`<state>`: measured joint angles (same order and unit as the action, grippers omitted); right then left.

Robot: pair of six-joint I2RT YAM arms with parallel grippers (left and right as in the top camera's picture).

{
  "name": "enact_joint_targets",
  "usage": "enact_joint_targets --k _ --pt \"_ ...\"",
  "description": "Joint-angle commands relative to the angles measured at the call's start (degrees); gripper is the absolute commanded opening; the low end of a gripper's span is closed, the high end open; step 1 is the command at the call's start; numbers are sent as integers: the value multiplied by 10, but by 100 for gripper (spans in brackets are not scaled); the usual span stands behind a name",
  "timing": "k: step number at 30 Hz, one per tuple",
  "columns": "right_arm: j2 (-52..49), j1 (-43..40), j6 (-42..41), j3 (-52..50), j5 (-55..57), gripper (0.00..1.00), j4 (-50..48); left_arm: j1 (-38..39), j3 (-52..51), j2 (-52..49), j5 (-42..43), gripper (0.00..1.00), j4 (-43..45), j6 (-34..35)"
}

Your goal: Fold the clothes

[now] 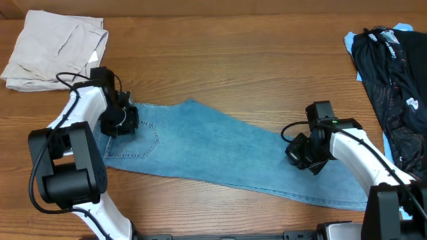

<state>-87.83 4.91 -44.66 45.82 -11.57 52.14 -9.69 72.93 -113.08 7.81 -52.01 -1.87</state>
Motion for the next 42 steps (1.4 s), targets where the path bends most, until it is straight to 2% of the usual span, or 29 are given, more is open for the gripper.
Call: enact_joint_targets --k 1,7,17,26,31,34,37,42 --pt "-21 -2 -3 -5 -5 4 -14 -25 -2 -65 -2 4 12 10" --pt "-43 -2 -3 -5 -5 4 -41 -62 -2 -108 -3 4 25 31" --pt "-66 -2 -3 -5 3 4 -69 -153 -2 -112 -10 4 52 68" --pt "-66 -2 -3 -5 26 4 -74 -251 -2 -112 -10 4 59 125" --pt "-66 -2 -3 -5 32 4 -78 -311 -2 -110 -9 4 63 185" --pt "-66 -2 -5 -5 42 4 -72 -340 -2 -108 -2 4 62 204" --pt "-66 -2 -40 -5 60 4 -46 -356 -2 -108 18 4 62 207" --pt "-66 -2 -66 -5 79 4 -13 -361 -2 -108 40 4 66 207"
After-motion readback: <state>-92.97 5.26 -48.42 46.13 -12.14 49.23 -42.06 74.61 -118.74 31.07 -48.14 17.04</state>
